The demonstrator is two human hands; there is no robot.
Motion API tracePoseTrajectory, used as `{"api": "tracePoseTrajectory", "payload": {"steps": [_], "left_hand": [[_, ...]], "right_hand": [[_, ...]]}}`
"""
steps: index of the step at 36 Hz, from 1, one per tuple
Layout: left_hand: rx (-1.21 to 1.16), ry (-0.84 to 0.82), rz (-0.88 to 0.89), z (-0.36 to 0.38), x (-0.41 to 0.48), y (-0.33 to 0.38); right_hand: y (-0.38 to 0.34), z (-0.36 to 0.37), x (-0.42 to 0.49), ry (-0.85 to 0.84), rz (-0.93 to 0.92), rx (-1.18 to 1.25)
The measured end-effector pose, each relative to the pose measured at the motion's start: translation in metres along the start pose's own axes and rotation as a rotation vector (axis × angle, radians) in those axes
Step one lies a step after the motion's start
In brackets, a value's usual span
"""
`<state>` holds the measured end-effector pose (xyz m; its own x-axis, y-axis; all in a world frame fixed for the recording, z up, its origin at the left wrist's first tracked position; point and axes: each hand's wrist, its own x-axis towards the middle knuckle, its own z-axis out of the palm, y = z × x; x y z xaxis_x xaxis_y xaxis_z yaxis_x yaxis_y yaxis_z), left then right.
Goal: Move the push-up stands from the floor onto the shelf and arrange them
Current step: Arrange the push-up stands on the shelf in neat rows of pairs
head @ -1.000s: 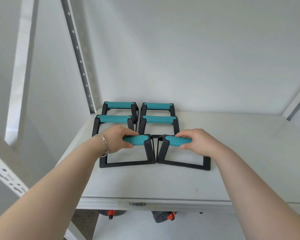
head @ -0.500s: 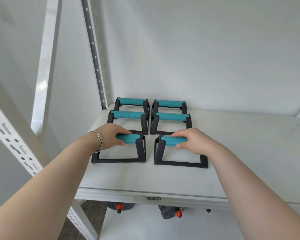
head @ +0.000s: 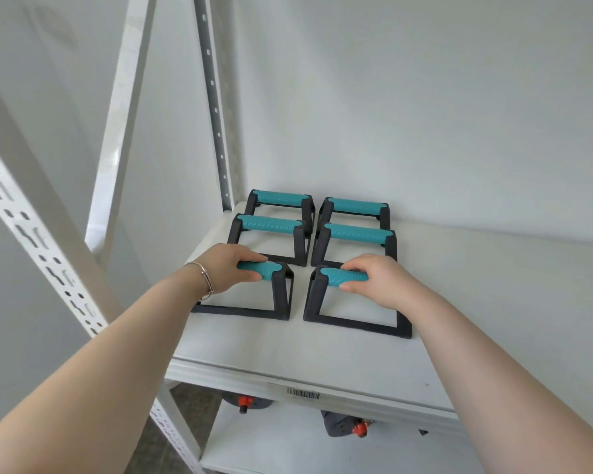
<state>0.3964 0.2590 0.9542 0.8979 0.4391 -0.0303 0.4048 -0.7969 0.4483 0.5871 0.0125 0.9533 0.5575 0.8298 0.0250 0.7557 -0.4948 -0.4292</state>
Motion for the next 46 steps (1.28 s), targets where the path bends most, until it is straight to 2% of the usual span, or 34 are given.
{"api": "tracePoseTrajectory", "payload": {"steps": [4,13,23,46], "left_hand": [[0.015,0.005,0.032,0.002,0.006,-0.001],[0.062,-0.015,0.112,0.002,0.023,-0.002],[0.109,-0.03,0.167,0.001,0.023,0.0],[0.098,0.004,0.144,0.008,0.025,0.005]], "right_hand": [[0.001,0.008,0.0,0.071,0.001,0.013],[0.0,-0.001,0.005,-0.01,0.027,0.047],[0.0,0.014,0.001,0.078,0.102,0.046],[0.009,0.017,0.005,0.123,0.071,0.085]]}}
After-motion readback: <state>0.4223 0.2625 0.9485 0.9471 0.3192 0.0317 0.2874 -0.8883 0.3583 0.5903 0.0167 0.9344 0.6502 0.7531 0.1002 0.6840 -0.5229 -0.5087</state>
